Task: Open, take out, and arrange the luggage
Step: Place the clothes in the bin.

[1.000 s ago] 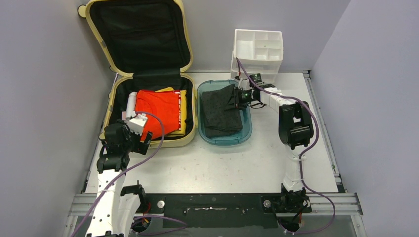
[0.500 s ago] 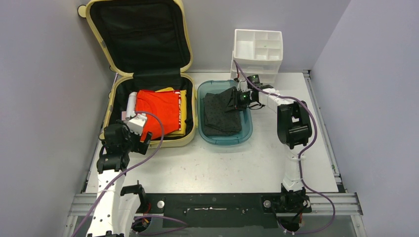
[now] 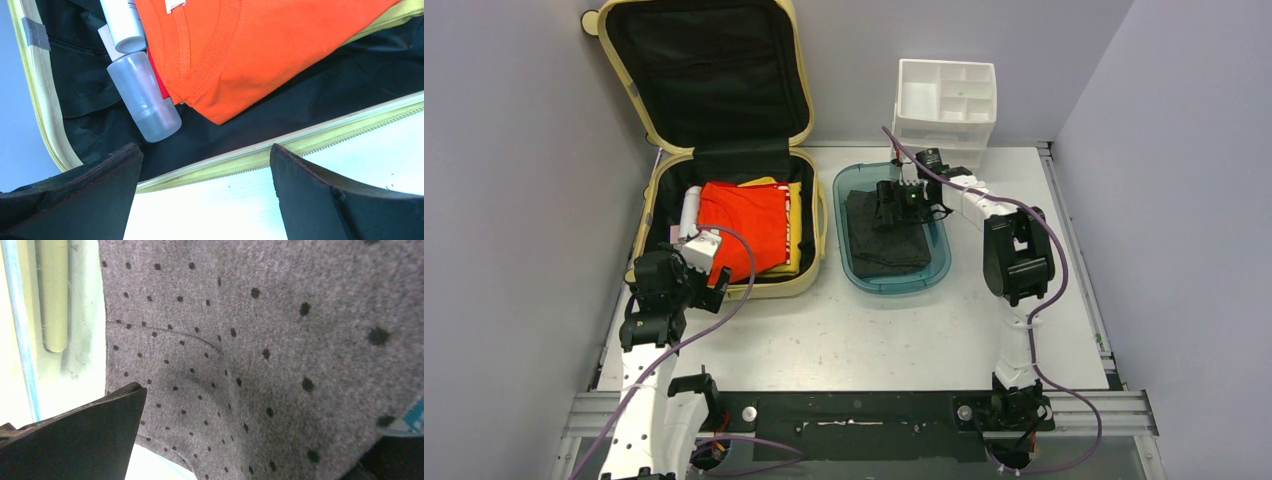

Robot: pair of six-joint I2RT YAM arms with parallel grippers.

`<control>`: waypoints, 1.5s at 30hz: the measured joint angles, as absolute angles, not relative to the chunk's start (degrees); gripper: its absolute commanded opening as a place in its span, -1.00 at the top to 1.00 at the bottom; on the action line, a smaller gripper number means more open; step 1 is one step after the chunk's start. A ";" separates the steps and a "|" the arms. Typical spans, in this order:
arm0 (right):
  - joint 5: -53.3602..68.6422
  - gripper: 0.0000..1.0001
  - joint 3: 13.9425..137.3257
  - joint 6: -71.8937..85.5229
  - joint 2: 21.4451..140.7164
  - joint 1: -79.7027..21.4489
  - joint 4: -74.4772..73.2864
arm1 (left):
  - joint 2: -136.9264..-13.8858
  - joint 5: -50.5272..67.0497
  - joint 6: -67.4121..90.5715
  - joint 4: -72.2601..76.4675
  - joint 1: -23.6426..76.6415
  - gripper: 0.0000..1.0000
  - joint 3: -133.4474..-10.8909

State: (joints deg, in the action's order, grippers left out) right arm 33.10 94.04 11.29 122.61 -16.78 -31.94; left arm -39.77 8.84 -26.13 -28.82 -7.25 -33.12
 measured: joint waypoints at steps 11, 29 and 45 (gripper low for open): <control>16.60 -1.00 98.39 3.77 116.66 -24.45 -36.91 | -39.77 8.84 -26.13 -28.84 -7.25 -0.95 -33.12; 3.51 -0.50 94.00 -3.79 101.65 -25.96 -29.36 | -39.75 8.84 -26.13 -28.82 -7.31 -0.95 -33.12; 20.53 1.00 87.05 -5.41 117.62 -27.20 -27.64 | -38.98 9.26 -26.15 -28.86 -8.08 -0.95 -33.10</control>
